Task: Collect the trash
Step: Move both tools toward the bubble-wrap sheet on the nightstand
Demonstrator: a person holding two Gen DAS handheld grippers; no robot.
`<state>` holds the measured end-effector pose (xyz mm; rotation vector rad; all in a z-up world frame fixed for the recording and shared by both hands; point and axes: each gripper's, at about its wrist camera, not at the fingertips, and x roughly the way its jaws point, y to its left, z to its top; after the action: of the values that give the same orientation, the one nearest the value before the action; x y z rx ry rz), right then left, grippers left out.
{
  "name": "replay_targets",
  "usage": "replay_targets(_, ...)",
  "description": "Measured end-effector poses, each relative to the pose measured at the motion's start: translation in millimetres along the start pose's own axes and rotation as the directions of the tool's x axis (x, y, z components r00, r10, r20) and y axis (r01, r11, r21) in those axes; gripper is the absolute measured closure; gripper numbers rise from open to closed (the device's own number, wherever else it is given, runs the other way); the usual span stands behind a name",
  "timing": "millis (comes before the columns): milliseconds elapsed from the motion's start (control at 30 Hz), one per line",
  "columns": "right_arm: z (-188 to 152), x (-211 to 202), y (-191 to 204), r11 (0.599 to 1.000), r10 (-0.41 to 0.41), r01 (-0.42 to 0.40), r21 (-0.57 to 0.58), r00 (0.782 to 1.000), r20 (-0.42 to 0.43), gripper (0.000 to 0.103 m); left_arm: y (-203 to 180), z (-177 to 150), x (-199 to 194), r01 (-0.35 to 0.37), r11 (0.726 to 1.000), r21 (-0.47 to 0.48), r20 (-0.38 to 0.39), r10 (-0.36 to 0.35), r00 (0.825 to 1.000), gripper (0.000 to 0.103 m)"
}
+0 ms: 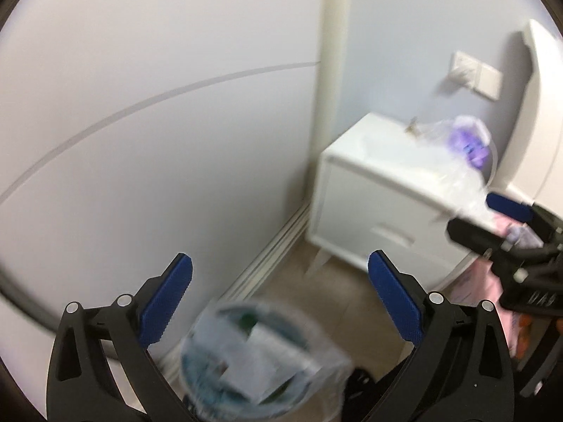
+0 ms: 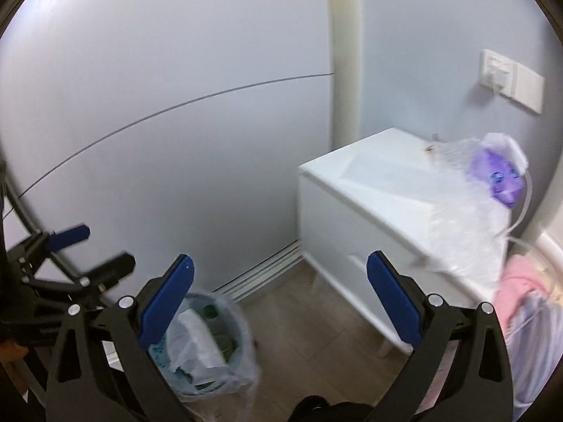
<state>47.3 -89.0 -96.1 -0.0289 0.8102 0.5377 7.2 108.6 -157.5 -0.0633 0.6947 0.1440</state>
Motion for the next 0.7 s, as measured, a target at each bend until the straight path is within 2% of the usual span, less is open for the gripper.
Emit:
replay_targets(333, 30, -23, -108, 0.981, -0.135, 0.129, 0.146, 0.990, 0.032, 0.007, -96, 79, 17, 0.149, 0.978, 0.146, 0.026, -0.155, 0.988, 0.006)
replay_targets(467, 35, -14, -152, 0.965, -0.191, 0.187, 0.181, 0.982, 0.002, 0.007, -123, 96, 44, 0.195, 0.969, 0.149, 0.008, -0.199, 0.980, 0.006)
replay_targets(700, 36, 8, -196, 0.949, -0.248, 0.252, 0.187, 0.968, -0.047, 0.007, -166, 121, 91, 0.238, 0.951, 0.197, -0.022, -0.239, 0.971, 0.006)
